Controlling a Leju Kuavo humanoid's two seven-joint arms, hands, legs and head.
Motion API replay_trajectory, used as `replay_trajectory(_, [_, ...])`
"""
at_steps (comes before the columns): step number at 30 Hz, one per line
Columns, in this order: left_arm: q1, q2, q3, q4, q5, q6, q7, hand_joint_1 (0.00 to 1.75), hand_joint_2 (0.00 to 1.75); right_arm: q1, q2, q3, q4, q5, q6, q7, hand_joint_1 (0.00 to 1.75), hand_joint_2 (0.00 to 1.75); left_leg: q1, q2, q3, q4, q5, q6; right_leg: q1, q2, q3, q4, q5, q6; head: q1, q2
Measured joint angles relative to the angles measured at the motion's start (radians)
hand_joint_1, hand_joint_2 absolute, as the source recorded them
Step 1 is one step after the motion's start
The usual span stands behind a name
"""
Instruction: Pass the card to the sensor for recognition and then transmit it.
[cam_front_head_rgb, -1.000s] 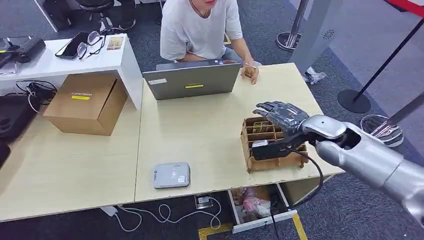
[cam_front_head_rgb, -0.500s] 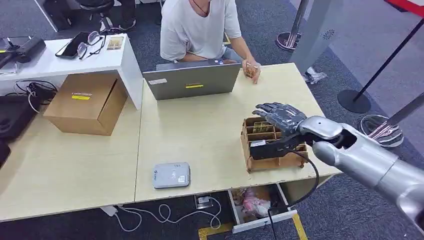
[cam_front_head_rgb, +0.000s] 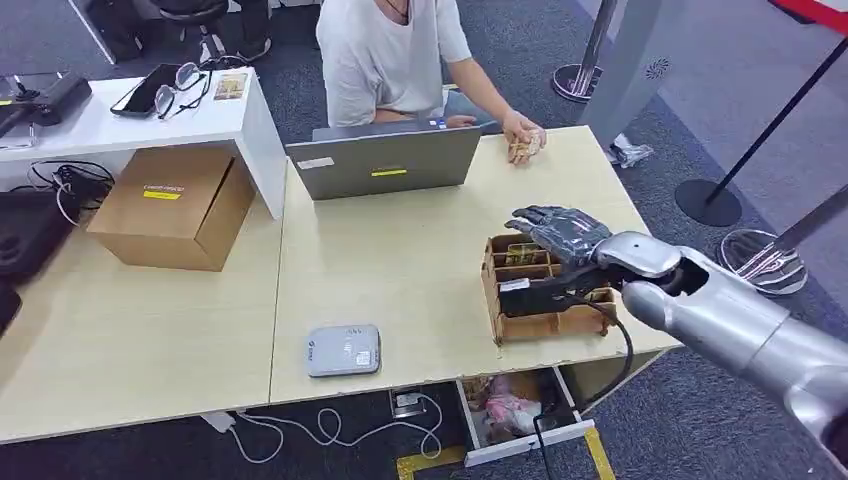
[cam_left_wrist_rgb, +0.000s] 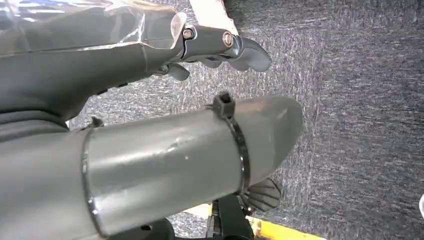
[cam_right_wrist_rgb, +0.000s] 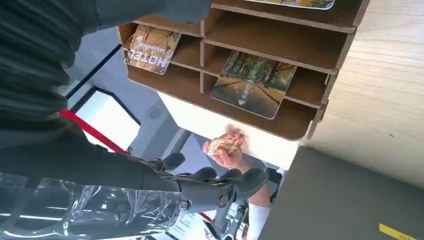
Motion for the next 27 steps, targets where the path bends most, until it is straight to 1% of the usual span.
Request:
replay_trajectory(2, [0.0,0.0,0.0,0.0,-0.004,-0.003,0.0,0.0,0.0,0.0,0.0,0.0,0.004,0.0,0.0,0.0,0.37,1.75,0.0,0.0,0.0,0.0,0.0,0.0,0.0,0.0,0.0,0.0,0.0,0.0,0.0,0.0])
replay_trajectory(3, [0.0,0.0,0.0,0.0,-0.006,-0.003,0.0,0.0,0.0,0.0,0.0,0.0,0.006,0.0,0.0,0.0,0.42,1.75,0.0,0.0,0.0,0.0,0.0,0.0,0.0,0.0,0.0,0.0,0.0,0.0,0.0,0.0])
replay_trajectory(7, [-0.001,0.0,0.0,0.0,-0.01,-0.006,0.0,0.0,0.0,0.0,0.0,0.0,0.01,-0.002,0.0,0.0,0.66,1.75,0.0,0.0,0.0,0.0,0.0,0.0,0.0,0.0,0.0,0.0,0.0,0.0,0.0,0.0])
replay_trajectory(9, [0.0,0.0,0.0,0.0,-0.01,-0.006,0.0,0.0,0.0,0.0,0.0,0.0,0.011,-0.003,0.0,0.0,0.91,1.75,0.0,0.0,0.0,0.0,0.0,0.0,0.0,0.0,0.0,0.0,0.0,0.0,0.0,0.0])
replay_trajectory(11, [-0.001,0.0,0.0,0.0,-0.005,-0.006,0.0,0.0,0.0,0.0,0.0,0.0,0.011,-0.003,0.0,0.002,0.98,1.75,0.0,0.0,0.0,0.0,0.0,0.0,0.0,0.0,0.0,0.0,0.0,0.0,0.0,0.0])
replay_trajectory(12, [-0.001,0.0,0.0,0.0,-0.004,-0.006,0.0,0.0,0.0,0.0,0.0,0.0,0.011,-0.003,0.0,0.005,0.93,1.75,0.0,0.0,0.0,0.0,0.0,0.0,0.0,0.0,0.0,0.0,0.0,0.0,0.0,0.0])
replay_trajectory(13, [0.0,0.0,0.0,0.0,-0.003,-0.006,0.0,0.0,0.0,0.0,0.001,0.0,0.011,-0.003,0.0,0.005,0.93,1.75,0.0,0.0,0.0,0.0,0.0,0.0,0.0,0.0,0.0,0.0,0.0,0.0,0.0,0.0])
replay_trajectory(14, [0.0,0.0,0.0,0.0,-0.001,-0.006,-0.001,0.0,0.0,0.0,0.001,0.0,0.011,-0.003,0.0,0.005,0.87,1.75,0.0,0.0,0.0,0.0,0.0,0.0,0.0,0.0,0.0,0.0,0.0,0.0,0.0,0.0])
replay_trajectory(16, [0.0,0.0,0.0,0.0,0.002,-0.006,-0.001,0.0,0.0,0.0,0.003,0.0,0.012,-0.003,0.0,0.006,0.89,1.75,0.0,0.0,0.0,0.0,0.0,0.0,0.0,0.0,0.0,0.0,0.0,0.0,0.0,0.0])
replay_trajectory(17, [0.0,0.0,0.0,0.0,0.003,-0.007,-0.001,0.0,0.0,0.0,0.004,0.0,0.013,-0.003,0.0,0.007,0.84,1.75,0.0,0.0,0.0,0.0,0.0,0.0,0.0,0.0,0.0,0.0,0.0,0.0,0.0,0.0])
replay_trajectory(19, [0.0,0.0,0.0,0.0,0.005,-0.008,-0.001,0.0,0.0,0.0,0.005,0.0,0.014,-0.003,0.0,0.008,0.84,1.75,0.0,0.0,0.0,0.0,0.0,0.0,0.0,0.0,0.0,0.0,0.0,0.0,0.0,0.0])
replay_trajectory(20, [0.0,0.0,0.0,0.0,0.005,-0.008,-0.001,0.0,0.0,0.0,0.007,0.0,0.015,-0.003,0.0,0.008,0.77,1.75,0.0,0.0,0.0,0.0,0.0,0.0,0.0,0.0,0.0,0.0,0.0,0.0,0.0,0.0])
replay_trajectory(21, [0.0,0.0,0.0,0.0,0.005,-0.009,-0.002,0.0,0.0,0.0,0.009,0.0,0.016,-0.003,0.0,0.008,0.77,1.75,0.0,0.0,0.0,0.0,0.0,0.0,0.0,0.0,0.0,0.0,0.0,0.0,0.0,0.0])
replay_trajectory(22, [0.0,0.0,0.0,0.0,0.006,-0.01,-0.002,0.0,0.0,0.0,0.01,0.0,0.018,-0.003,0.0,0.009,0.63,1.75,0.0,0.0,0.0,0.0,0.0,0.0,0.0,0.0,0.0,0.0,0.0,0.0,0.0,0.0])
replay_trajectory(23, [0.0,0.0,0.0,0.0,0.006,-0.01,-0.002,0.0,0.0,0.001,0.011,0.0,0.018,-0.003,0.0,0.01,0.59,1.75,0.0,0.0,0.0,0.0,0.0,0.0,0.0,0.0,0.0,0.0,0.0,0.0,0.0,0.0])
replay_trajectory(27, [0.0,0.0,0.0,0.0,0.007,-0.011,-0.002,0.0,0.0,0.0,0.019,0.0,0.021,-0.002,0.0,0.015,0.59,1.75,0.0,0.0,0.0,0.0,0.0,0.0,0.0,0.0,0.0,0.0,0.0,0.0,0.0,0.0])
